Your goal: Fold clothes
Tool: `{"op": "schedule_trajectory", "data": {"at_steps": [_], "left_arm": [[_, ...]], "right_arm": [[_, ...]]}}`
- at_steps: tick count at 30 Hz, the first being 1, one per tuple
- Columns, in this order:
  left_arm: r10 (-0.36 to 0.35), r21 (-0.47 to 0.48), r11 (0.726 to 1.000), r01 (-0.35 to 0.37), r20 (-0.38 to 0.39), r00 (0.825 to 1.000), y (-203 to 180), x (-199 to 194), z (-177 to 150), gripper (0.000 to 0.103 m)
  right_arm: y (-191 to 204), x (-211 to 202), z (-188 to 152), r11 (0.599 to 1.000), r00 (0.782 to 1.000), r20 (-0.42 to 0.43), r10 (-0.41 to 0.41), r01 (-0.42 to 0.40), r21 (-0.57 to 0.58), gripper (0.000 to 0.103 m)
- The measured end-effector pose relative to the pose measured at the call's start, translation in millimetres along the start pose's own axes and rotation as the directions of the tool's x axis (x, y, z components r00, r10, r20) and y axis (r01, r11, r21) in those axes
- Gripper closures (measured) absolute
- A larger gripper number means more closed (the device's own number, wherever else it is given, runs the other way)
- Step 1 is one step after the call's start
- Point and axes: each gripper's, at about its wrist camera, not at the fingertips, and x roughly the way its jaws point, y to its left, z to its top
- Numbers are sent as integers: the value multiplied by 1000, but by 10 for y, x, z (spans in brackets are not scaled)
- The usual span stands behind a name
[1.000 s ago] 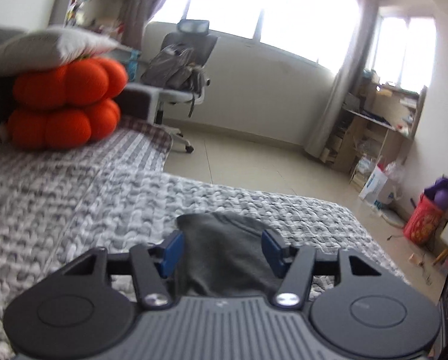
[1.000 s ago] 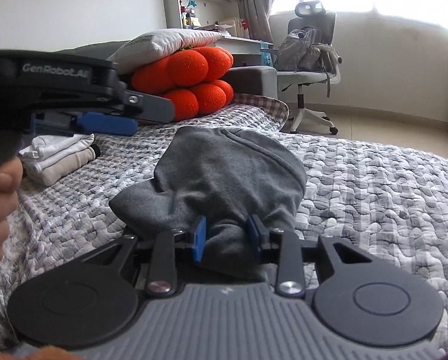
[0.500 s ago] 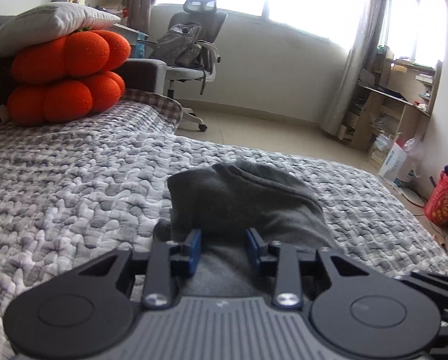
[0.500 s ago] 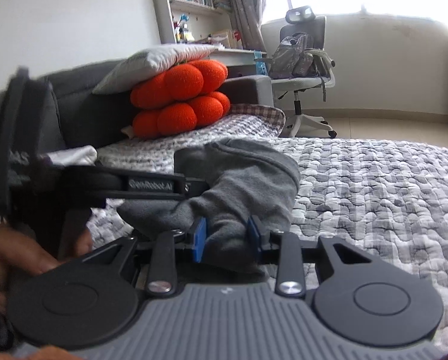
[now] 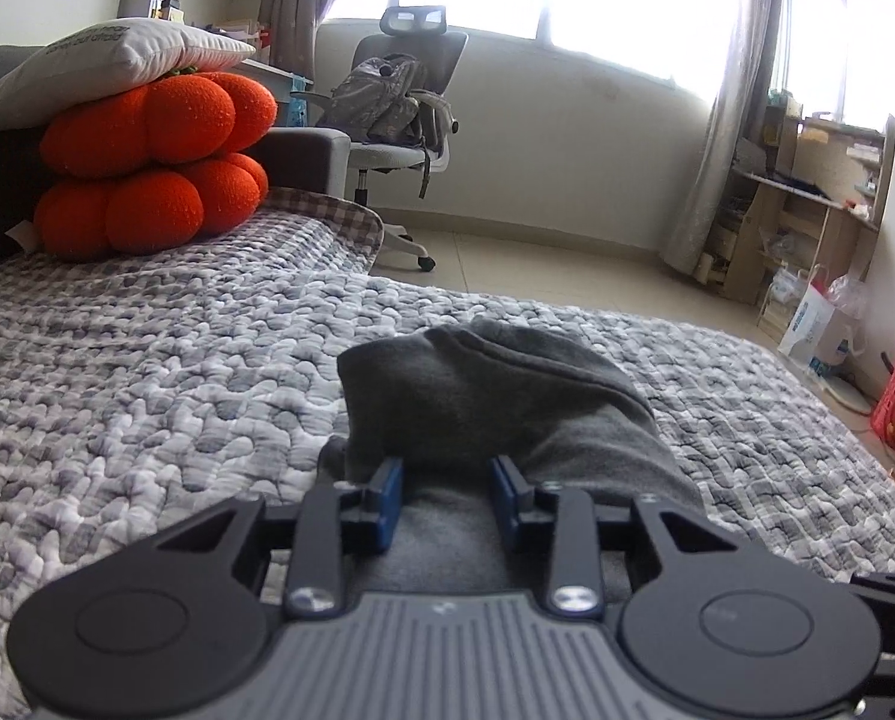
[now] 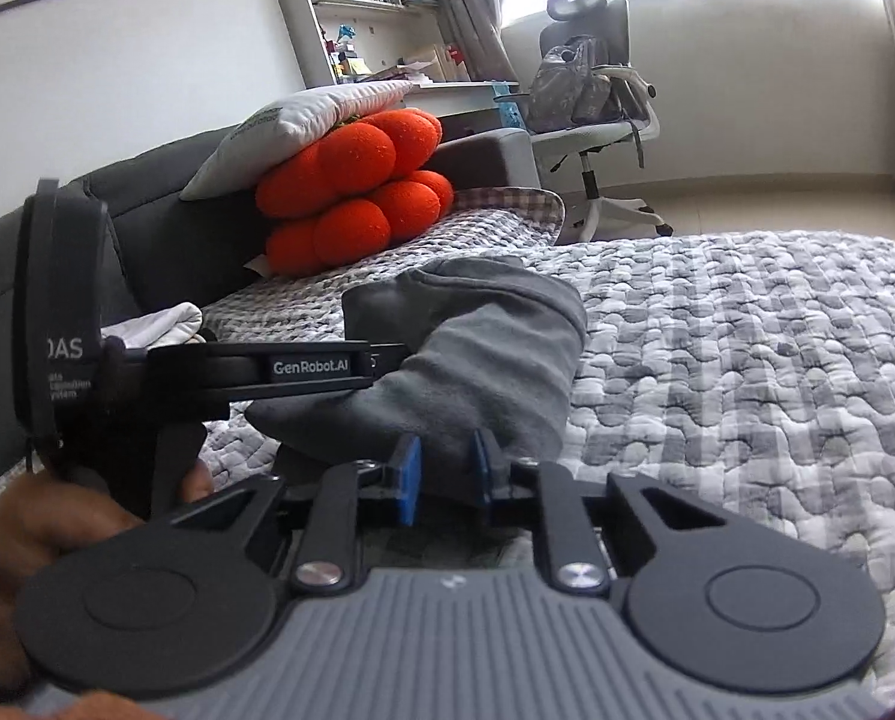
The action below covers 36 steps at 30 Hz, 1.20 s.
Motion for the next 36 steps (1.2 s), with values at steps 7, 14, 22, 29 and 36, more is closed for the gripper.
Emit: {"op": "schedule_trajectory", "data": {"at_steps": [7,14,22,29,36], "left_arm": [[-14,-4,1000,14,30,999,36,-17,-62,69],[-15,0,1000,15,34,999,26,-21,-66,69],[-19,-5,1000,19,43,999,49,-18,-85,69],[-26,-13,1000,27,50,998,70,-31,-99,69],[-21,-7,1000,22,58,998,46,-40,-119,69]], "right_arm": [[-165,-160,96,997,998,52,39,-42,64,76],[-298,50,527,994,996,65,58,-63,89,72],[-216,937,838,992,968,-224,113,-123,-30,78],[-209,1042,783,991,966,-248,79,-102,-84,87],[-69,1039,877,988,983,-175,54,-78,-131,86]]}}
